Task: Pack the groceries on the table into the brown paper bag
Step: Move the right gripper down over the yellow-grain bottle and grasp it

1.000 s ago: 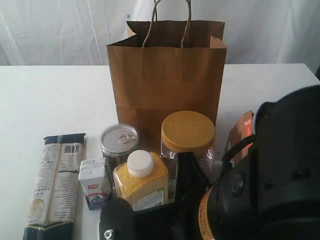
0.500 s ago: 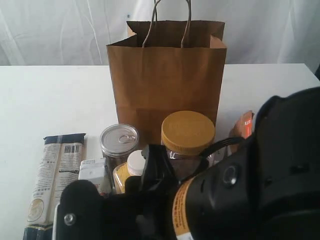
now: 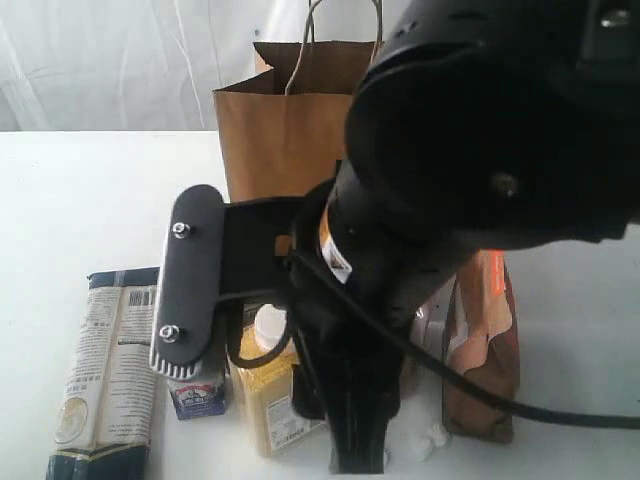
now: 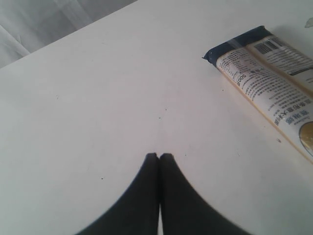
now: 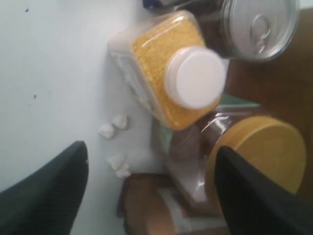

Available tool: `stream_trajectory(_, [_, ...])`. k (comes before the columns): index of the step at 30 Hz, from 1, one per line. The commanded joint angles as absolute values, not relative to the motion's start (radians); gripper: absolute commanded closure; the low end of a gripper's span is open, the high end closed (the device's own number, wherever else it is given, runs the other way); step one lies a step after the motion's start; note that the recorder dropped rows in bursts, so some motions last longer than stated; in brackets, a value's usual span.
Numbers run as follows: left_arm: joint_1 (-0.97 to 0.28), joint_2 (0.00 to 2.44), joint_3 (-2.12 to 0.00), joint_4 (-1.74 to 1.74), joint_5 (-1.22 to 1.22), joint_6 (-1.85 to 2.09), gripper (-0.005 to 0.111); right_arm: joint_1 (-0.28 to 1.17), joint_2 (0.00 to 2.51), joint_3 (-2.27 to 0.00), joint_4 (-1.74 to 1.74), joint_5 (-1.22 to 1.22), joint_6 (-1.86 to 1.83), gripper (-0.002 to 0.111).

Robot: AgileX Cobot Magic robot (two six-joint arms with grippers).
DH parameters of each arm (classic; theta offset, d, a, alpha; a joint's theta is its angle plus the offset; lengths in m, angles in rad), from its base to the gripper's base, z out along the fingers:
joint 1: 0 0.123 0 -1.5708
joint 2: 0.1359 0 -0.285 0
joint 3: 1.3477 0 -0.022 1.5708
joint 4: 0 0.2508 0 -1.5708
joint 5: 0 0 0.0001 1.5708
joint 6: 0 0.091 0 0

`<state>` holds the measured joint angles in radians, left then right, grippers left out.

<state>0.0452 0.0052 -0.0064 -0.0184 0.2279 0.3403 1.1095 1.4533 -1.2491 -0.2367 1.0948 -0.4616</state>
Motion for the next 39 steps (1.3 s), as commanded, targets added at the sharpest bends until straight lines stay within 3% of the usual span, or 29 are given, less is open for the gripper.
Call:
stream_trajectory(1, [0.047,0.0,0.0,-0.021,0.223,0.341,0.107,1.102,1.458,-1.256,-0.239,0.929,-0.599,0.041])
stream_trajectory(10, [0.047,0.0,0.0,-0.021,0.223,0.341,0.107,1.102,1.458,-1.256,-0.234,0.882,-0.22,0.039])
stream_trajectory(16, [0.047,0.0,0.0,-0.021,0.223,0.341,0.107,1.102,1.458,-1.256,-0.24,0.934,-0.226,0.018])
stream_trajectory(23, [0.047,0.0,0.0,-0.021,0.223,0.341,0.107,1.102,1.463,-1.256,-0.202,0.933,-0.052,0.018])
stream_trajectory(25, [0.047,0.0,0.0,-0.021,0.223,0.341,0.107,1.102,1.473,-1.256,-0.208,0.94,-0.125,0.018])
stream_trajectory(30, [0.047,0.0,0.0,-0.021,0.223,0.341,0.107,1.107,1.542,-1.256,-0.227,1.028,-0.769,0.018])
stream_trajectory(39, [0.047,0.0,0.0,-0.021,0.223,0.341,0.107,1.105,1.61,-1.256,-0.299,0.898,-0.781,0.018])
